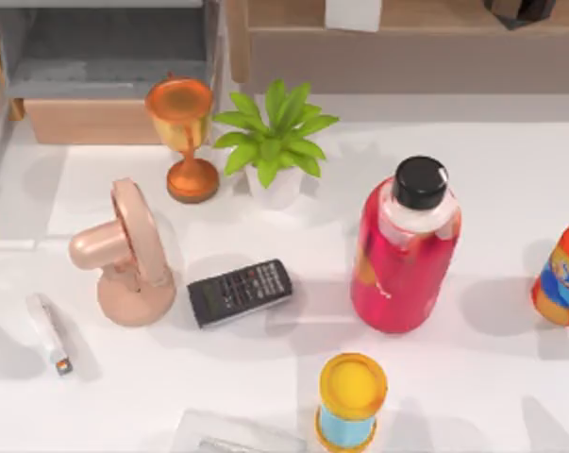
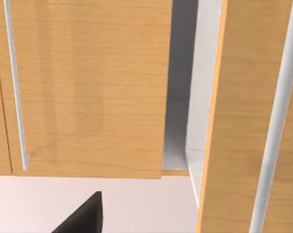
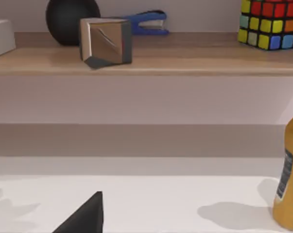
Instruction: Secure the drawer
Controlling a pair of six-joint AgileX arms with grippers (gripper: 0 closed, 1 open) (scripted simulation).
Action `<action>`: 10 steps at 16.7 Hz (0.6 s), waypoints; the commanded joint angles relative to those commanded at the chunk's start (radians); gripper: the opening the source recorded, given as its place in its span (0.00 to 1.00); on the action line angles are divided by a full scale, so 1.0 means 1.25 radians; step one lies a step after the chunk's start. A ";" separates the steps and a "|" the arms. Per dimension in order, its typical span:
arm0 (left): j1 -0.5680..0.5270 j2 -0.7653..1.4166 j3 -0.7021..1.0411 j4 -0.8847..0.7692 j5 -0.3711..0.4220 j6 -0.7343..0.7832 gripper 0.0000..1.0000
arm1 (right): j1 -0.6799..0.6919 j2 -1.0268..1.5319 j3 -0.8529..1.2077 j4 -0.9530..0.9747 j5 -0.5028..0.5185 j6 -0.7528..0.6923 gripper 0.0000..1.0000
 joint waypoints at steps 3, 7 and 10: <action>0.012 0.013 0.009 0.017 0.013 0.018 1.00 | 0.000 0.000 0.000 0.000 0.000 0.000 1.00; 0.007 0.012 0.009 0.013 0.009 0.017 1.00 | 0.000 0.000 0.000 0.000 0.000 0.000 1.00; -0.018 0.027 0.045 -0.006 -0.016 0.017 1.00 | 0.000 0.000 0.000 0.000 0.000 0.000 1.00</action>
